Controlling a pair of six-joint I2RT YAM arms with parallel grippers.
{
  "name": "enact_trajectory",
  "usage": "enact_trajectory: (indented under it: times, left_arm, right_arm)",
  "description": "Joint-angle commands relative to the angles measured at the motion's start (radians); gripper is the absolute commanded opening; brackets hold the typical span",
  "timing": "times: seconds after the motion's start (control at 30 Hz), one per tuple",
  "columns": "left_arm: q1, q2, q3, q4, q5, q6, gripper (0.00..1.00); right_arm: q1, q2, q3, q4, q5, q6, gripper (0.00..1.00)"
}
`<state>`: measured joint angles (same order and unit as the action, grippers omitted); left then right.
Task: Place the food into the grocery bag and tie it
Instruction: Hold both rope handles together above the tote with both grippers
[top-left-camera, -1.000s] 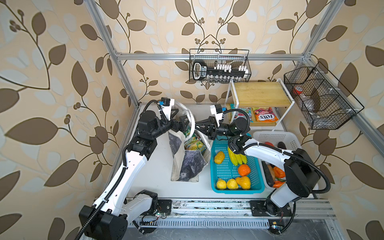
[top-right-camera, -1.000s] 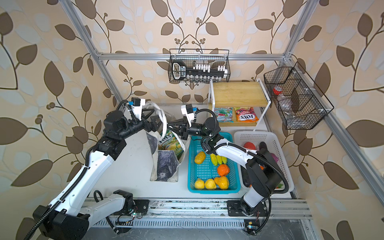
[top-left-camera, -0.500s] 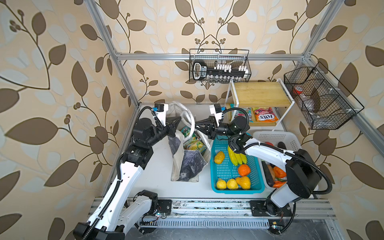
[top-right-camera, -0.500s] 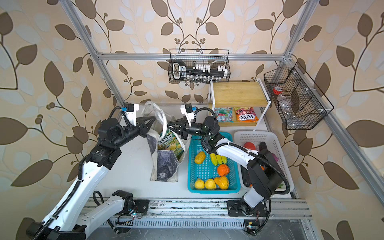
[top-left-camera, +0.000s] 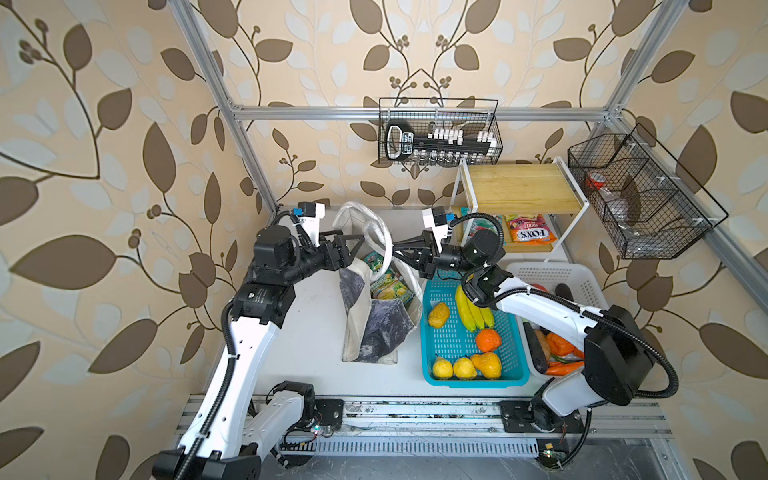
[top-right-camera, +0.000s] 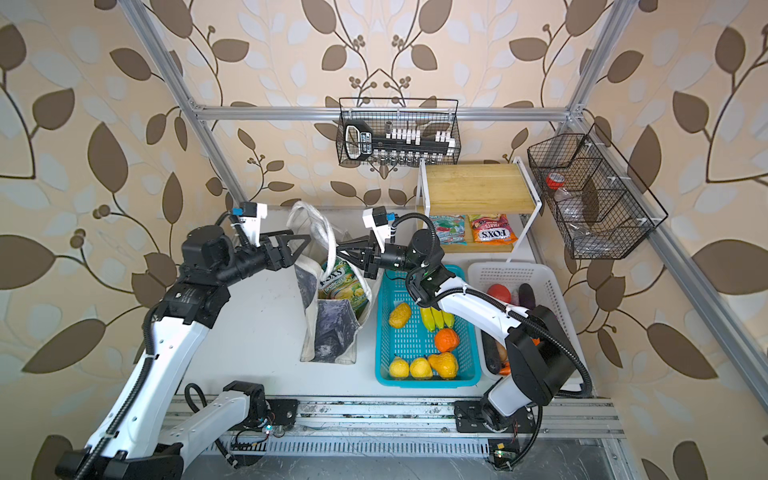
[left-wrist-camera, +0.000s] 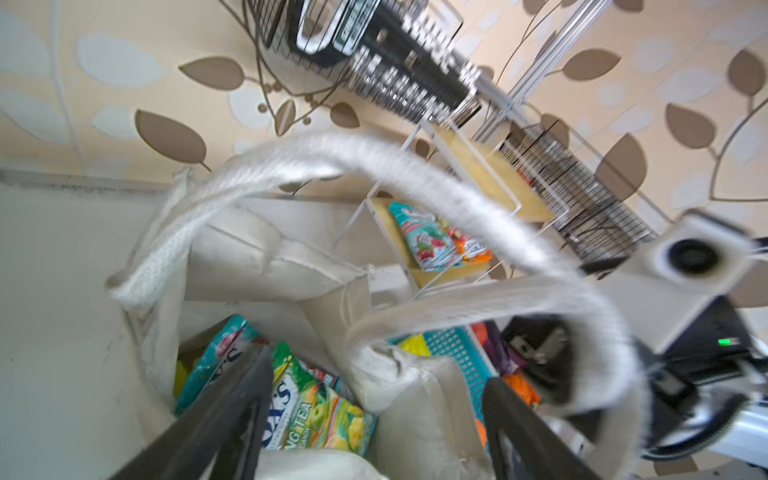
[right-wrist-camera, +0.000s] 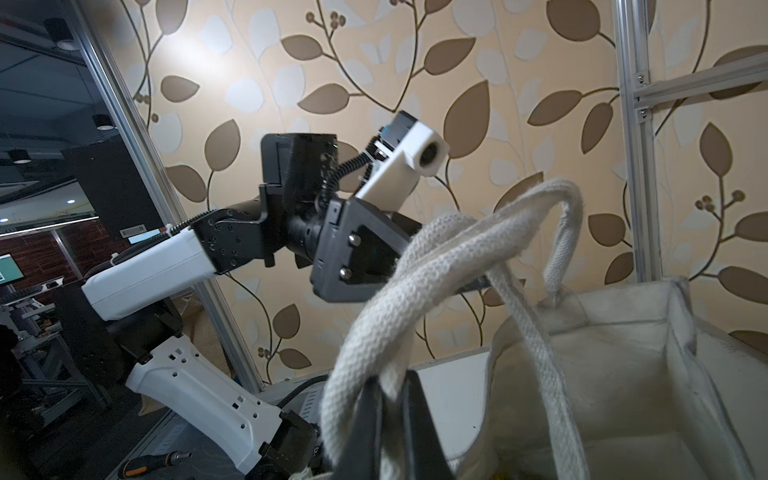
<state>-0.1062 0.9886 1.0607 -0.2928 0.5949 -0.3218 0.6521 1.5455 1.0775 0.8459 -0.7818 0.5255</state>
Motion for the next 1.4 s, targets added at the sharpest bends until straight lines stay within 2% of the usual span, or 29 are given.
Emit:
enact_trajectory:
  times: [0.0, 0.07, 0.1, 0.2, 0.33, 0.4, 0.43, 0.47, 0.53, 0.93, 1.03, 1.07, 1.1, 1.13, 1.17, 1.37]
  left_arm:
    - [-0.027, -0.005, -0.052, 0.193, -0.013, 0.069, 0.73]
    - [-0.055, 0.012, -0.093, 0.331, 0.016, 0.062, 0.74]
    - [-0.080, 0.024, -0.099, 0.365, -0.008, 0.075, 0.75]
    - [-0.128, 0.064, -0.077, 0.389, -0.036, 0.140, 0.75]
    - [-0.150, 0.078, -0.061, 0.414, -0.114, 0.205, 0.75]
    - [-0.150, 0.078, -0.060, 0.426, -0.147, 0.216, 0.54]
    - [-0.150, 0.078, -0.066, 0.444, -0.150, 0.212, 0.41]
    - [-0.150, 0.079, -0.072, 0.463, -0.147, 0.212, 0.21]
    - [-0.151, 0.087, -0.069, 0.460, -0.143, 0.211, 0.02]
    - [-0.150, 0.059, -0.080, 0.433, -0.127, 0.201, 0.00]
    - [-0.150, 0.037, -0.088, 0.411, -0.190, 0.204, 0.16]
    - [-0.150, 0.030, -0.094, 0.406, -0.204, 0.206, 0.39]
    - [-0.150, 0.024, -0.100, 0.402, -0.219, 0.206, 0.72]
    - [-0.150, 0.020, -0.106, 0.402, -0.231, 0.200, 0.89]
    - [-0.150, 0.014, -0.112, 0.399, -0.245, 0.195, 0.99]
    - [-0.151, -0.019, -0.133, 0.395, -0.228, 0.197, 0.98]
  right_arm:
    - [0.001, -0.035, 0.018, 0.028, 0.008, -0.019, 0.00]
    - [0.004, -0.031, 0.021, 0.029, 0.006, -0.016, 0.00]
    - [0.004, -0.030, 0.023, 0.028, 0.004, -0.015, 0.00]
    - [0.009, -0.025, 0.028, 0.028, 0.000, -0.010, 0.00]
    - [0.014, -0.020, 0.028, 0.035, -0.003, -0.003, 0.00]
    - [0.016, -0.011, 0.033, 0.048, -0.005, 0.008, 0.00]
    - [0.017, -0.007, 0.037, 0.051, -0.009, 0.012, 0.00]
    - [0.018, -0.003, 0.043, 0.051, -0.012, 0.015, 0.00]
    - [0.018, 0.005, 0.049, 0.050, -0.016, 0.017, 0.00]
    - [0.018, 0.019, 0.055, 0.053, -0.019, 0.019, 0.00]
    - [0.017, 0.016, 0.056, 0.052, -0.017, 0.019, 0.00]
    - [0.017, 0.015, 0.056, 0.053, -0.016, 0.019, 0.00]
    - [0.017, 0.012, 0.055, 0.052, -0.016, 0.018, 0.00]
    - [0.017, 0.013, 0.055, 0.050, -0.015, 0.017, 0.00]
    - [0.018, 0.012, 0.056, 0.050, -0.016, 0.016, 0.00]
    - [0.018, 0.009, 0.059, 0.041, -0.018, 0.012, 0.00]
